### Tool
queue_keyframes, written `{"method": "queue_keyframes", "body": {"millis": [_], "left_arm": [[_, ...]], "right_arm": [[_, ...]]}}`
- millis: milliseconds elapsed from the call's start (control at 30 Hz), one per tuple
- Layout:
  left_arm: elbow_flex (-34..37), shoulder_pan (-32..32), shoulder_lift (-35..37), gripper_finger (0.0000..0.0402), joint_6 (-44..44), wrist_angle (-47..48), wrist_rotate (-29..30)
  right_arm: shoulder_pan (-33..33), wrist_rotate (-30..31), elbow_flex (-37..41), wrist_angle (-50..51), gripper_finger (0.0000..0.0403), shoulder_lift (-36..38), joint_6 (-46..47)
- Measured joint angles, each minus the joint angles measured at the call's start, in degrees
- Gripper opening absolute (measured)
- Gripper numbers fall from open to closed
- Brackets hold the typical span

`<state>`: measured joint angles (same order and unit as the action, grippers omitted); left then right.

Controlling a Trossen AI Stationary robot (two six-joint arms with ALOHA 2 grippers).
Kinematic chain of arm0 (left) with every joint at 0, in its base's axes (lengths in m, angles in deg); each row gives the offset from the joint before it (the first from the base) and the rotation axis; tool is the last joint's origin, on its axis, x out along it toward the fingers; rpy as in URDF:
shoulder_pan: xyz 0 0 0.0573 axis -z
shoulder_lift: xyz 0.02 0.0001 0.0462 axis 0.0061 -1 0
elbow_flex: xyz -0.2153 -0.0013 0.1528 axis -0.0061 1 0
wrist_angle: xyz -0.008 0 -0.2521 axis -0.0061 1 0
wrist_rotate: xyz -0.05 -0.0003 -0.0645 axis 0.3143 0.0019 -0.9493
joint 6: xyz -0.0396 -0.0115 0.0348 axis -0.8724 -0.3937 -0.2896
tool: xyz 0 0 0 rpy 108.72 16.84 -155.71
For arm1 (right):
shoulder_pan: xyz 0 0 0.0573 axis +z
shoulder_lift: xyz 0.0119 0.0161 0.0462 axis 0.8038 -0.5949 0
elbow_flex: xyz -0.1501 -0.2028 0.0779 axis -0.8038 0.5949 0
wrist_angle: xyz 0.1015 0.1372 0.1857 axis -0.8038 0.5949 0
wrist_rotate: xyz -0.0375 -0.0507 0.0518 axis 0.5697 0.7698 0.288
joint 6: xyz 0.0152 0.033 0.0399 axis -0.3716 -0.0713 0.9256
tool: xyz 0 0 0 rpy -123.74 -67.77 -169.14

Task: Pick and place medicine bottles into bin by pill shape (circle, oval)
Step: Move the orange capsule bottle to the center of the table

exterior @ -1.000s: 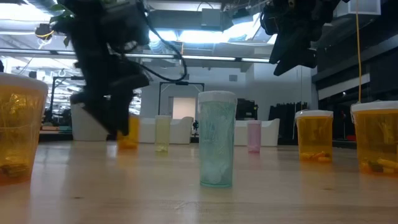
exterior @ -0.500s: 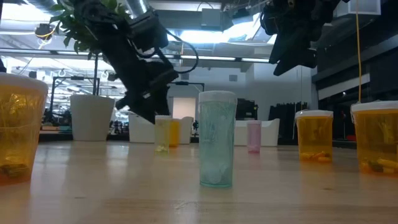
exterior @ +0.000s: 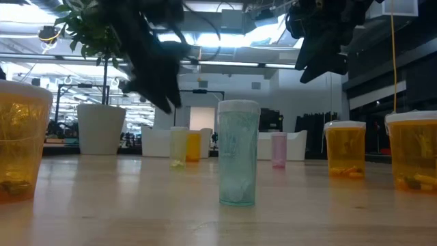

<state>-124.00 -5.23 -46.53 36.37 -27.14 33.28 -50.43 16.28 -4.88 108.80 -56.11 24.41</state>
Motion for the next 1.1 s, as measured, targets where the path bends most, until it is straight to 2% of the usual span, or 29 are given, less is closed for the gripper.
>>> {"method": "queue_keyframes", "body": {"millis": [200, 367, 467, 633, 767, 933, 1100], "left_arm": [[-4.9, 9.3, 6.2, 0.0148, -10.4, 17.2, -5.6], [-5.2, 22.3, 9.2, 0.0148, -22.6, 22.3, -9.0], [-5.2, 31.5, 9.0, 0.0148, -26.9, 22.6, -9.5], [-5.1, 45.2, 4.9, 0.0148, -29.8, 17.7, -8.8], [-5.1, 51.9, -1.2, 0.0148, -32.9, 11.2, -8.6], [-5.1, 54.2, -11.2, 0.0148, -35.4, 3.2, -8.2], [-5.1, 52.3, -18.7, 0.0148, -35.6, -5.8, -5.2]], "right_arm": [[0.0, 0.0, 0.0, 0.0, 0.0171, 0.0, 0.0], [0.0, 0.0, 0.0, 0.1, 0.0171, 0.0, -0.1], [0.0, 0.0, 0.0, 0.1, 0.0171, 0.0, -0.1], [0.0, 0.0, 0.0, 0.1, 0.0171, 0.0, -0.2], [0.0, 0.0, 0.0, 0.1, 0.0171, 0.0, -0.4], [0.0, 0.0, 0.0, 0.0, 0.0171, 0.0, -0.3], [0.0, 0.0, 0.0, 0.0, 0.0171, 0.0, -0.3]]}}
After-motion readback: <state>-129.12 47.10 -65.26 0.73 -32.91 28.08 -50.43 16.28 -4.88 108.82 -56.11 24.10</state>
